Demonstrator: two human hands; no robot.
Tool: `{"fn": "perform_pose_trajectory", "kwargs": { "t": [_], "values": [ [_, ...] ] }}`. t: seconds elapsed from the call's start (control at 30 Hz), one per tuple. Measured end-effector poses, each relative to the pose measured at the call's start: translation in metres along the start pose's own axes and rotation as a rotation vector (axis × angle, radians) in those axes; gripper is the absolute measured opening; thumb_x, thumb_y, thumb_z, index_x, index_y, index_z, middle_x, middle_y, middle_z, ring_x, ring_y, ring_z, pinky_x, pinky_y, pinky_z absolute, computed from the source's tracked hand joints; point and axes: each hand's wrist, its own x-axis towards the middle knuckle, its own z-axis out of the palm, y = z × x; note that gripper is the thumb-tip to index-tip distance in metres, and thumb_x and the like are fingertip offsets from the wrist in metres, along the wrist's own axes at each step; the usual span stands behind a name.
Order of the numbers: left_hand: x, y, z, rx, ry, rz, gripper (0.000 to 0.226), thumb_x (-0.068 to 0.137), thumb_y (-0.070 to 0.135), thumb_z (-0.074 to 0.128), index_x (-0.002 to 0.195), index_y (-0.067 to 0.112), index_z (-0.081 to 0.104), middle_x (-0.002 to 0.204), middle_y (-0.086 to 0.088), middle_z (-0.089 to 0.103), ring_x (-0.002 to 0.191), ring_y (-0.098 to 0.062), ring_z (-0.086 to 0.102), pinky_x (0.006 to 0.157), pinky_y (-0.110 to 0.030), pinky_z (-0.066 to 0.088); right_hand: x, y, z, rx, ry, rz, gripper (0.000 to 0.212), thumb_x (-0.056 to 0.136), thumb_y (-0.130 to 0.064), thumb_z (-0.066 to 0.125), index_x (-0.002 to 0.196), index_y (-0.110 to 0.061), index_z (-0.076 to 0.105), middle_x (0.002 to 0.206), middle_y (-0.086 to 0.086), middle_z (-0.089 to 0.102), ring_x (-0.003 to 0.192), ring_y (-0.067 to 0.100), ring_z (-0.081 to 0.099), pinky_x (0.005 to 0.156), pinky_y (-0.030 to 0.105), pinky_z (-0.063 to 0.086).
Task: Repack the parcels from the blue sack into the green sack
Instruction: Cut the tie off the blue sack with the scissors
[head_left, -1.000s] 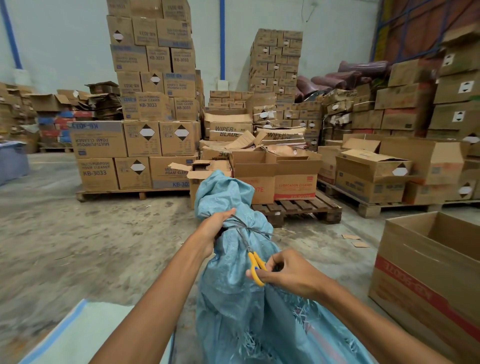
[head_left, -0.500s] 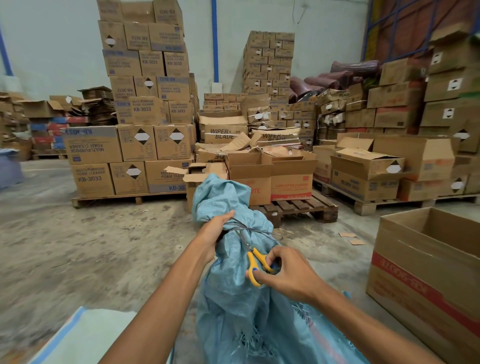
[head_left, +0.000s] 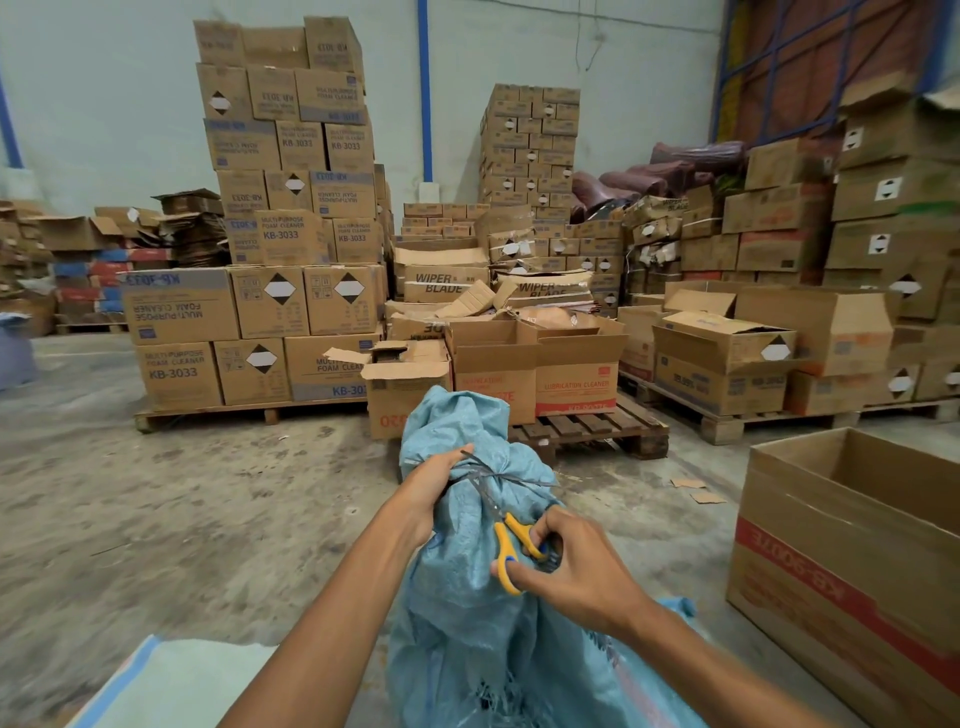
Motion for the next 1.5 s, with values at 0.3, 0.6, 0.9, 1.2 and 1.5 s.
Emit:
{"fn": "perform_pose_trajectory", "kwargs": {
  "t": [0.3,0.6,0.9,1.2,1.5],
  "values": [
    [-0.005,-0.001,0.015,-0.037,0.049,0.101,0.025,0.088,0.046,0.068,0.092,0.022,0.069,0.089,-0.005,0.075,0.082,-0.02,0.07,0.062,-0.029,0.05,0.013,-0.019,-0.027,0.25,-0.176,0.187,0.043,0.071,-0.051,0.083,0.072,-0.017,0.057,0.062,-0.002,0.043,0.057,0.01,0.036,0.053,0.024,0.026],
    [-0.009,-0.008,0.015,-0.086,0.059,0.062,0.036,0.087,0.048,0.067,0.104,0.016,0.073,0.097,-0.008,0.077,0.091,-0.025,0.072,0.069,-0.033,0.055,0.015,-0.027,-0.038,0.425,-0.359,0.221,0.033,0.082,-0.035,0.08,0.073,-0.007,0.066,0.056,-0.006,0.057,0.054,0.012,0.047,0.053,0.018,0.03],
    [0.021,-0.017,0.007,-0.228,0.177,-0.012,0.047,0.084,0.049,0.068,0.113,0.011,0.069,0.101,-0.01,0.075,0.089,-0.03,0.071,0.075,-0.04,0.058,0.005,-0.021,-0.031,0.202,-0.135,0.25,0.041,0.08,-0.045,0.079,0.069,-0.007,0.067,0.054,-0.009,0.055,0.045,0.0,0.044,0.05,0.014,0.034],
    [0.048,-0.06,0.027,-0.052,0.443,0.008,0.059,0.093,0.054,0.053,0.13,0.008,0.057,0.128,-0.007,0.062,0.098,-0.025,0.06,0.084,-0.033,0.051,-0.138,0.049,-0.002,-0.221,-0.16,0.474,0.029,0.07,-0.046,0.075,0.064,-0.021,0.061,0.058,-0.01,0.059,0.05,0.004,0.052,0.053,0.027,0.036],
    [0.073,-0.116,0.032,0.058,0.345,-0.106,0.059,0.089,0.057,0.053,0.128,0.012,0.058,0.123,-0.003,0.064,0.102,-0.028,0.064,0.09,-0.042,0.056,-0.341,0.107,0.072,-0.494,-0.555,0.921,0.038,0.073,-0.055,0.065,0.064,-0.026,0.043,0.086,-0.005,0.058,0.082,0.018,0.056,0.063,0.03,0.035]
  ]
}}
